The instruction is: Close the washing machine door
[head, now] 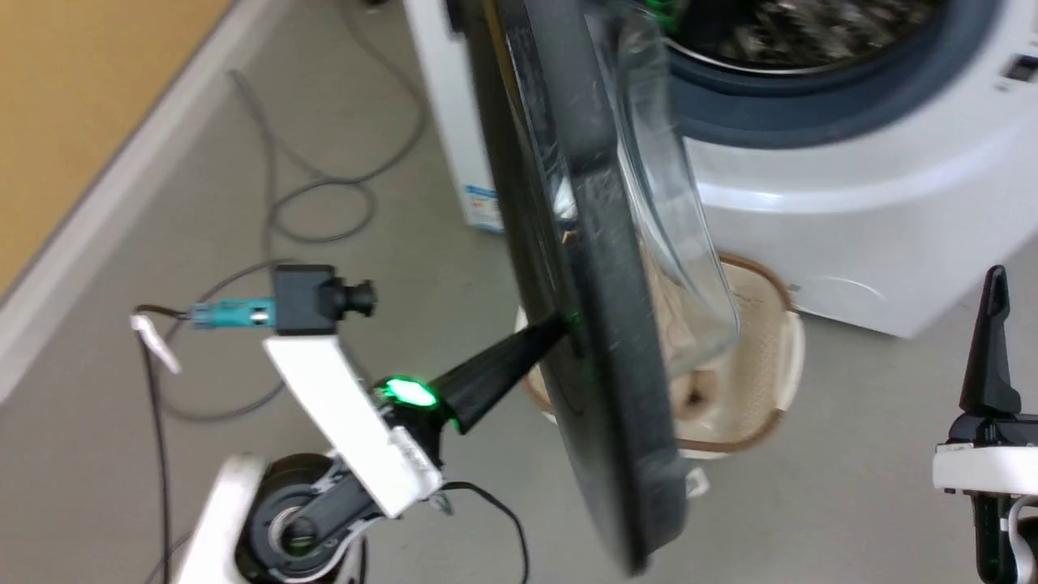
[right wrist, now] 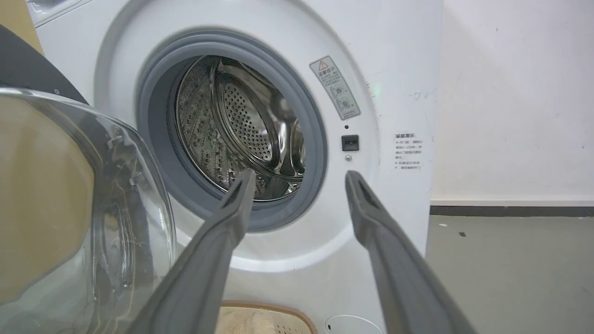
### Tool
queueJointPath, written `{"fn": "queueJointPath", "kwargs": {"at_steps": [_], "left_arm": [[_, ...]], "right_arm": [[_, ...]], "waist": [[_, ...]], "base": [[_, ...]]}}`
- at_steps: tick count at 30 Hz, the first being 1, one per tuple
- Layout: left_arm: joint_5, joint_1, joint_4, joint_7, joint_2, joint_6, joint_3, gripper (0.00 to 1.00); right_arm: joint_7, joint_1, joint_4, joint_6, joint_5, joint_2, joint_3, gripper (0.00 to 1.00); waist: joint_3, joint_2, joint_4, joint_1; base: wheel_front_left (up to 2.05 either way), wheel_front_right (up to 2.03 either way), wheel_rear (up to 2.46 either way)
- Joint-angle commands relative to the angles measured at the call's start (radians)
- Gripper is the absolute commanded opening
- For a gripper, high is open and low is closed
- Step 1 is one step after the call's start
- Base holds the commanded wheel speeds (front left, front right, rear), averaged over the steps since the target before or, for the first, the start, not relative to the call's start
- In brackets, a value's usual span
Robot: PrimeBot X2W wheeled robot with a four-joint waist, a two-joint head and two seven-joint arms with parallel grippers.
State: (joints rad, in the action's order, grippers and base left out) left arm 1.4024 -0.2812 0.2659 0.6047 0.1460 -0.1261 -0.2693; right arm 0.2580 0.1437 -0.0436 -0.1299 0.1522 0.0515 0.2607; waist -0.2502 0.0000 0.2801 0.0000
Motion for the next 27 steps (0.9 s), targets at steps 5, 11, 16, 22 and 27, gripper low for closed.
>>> {"fn": "queueJointPath", "kwargs": {"at_steps": [5, 11, 16, 22, 27], "left_arm": [[-0.002, -0.055, -0.057, -0.087, 0.01, -0.005, -0.079, 0.0], [-0.002, -0.093, -0.128, -0.203, 0.027, -0.005, -0.149, 0.0], [0.015, -0.122, -0.191, -0.288, 0.038, -0.005, -0.201, 0.0], [0.024, -0.154, -0.266, -0.363, 0.049, -0.005, -0.244, 0.0], [0.037, -0.168, -0.334, -0.428, 0.056, -0.005, -0.293, 0.0]], "right_arm": [[0.004, 0.009, 0.001, -0.001, 0.013, -0.001, -0.015, 1.0], [0.004, 0.015, 0.002, -0.001, 0.026, -0.001, -0.038, 1.0], [0.004, 0.014, 0.005, -0.001, 0.039, -0.001, -0.046, 1.0], [0.004, 0.012, 0.01, -0.001, 0.048, -0.001, -0.049, 1.0], [0.004, 0.008, 0.016, -0.001, 0.055, -0.001, -0.058, 1.0]], "waist": [[-0.007, 0.0, -0.137, 0.0], [-0.015, 0.0, -0.237, 0.0], [-0.024, 0.0, -0.304, 0.0], [-0.031, 0.0, -0.345, 0.0], [-0.024, 0.0, -0.373, 0.0]], "base": [[0.0, 0.0, 0.0], [0.0, 0.0, 0.0], [0.0, 0.0, 0.0], [0.0, 0.0, 0.0], [0.0, 0.0, 0.0]]}}
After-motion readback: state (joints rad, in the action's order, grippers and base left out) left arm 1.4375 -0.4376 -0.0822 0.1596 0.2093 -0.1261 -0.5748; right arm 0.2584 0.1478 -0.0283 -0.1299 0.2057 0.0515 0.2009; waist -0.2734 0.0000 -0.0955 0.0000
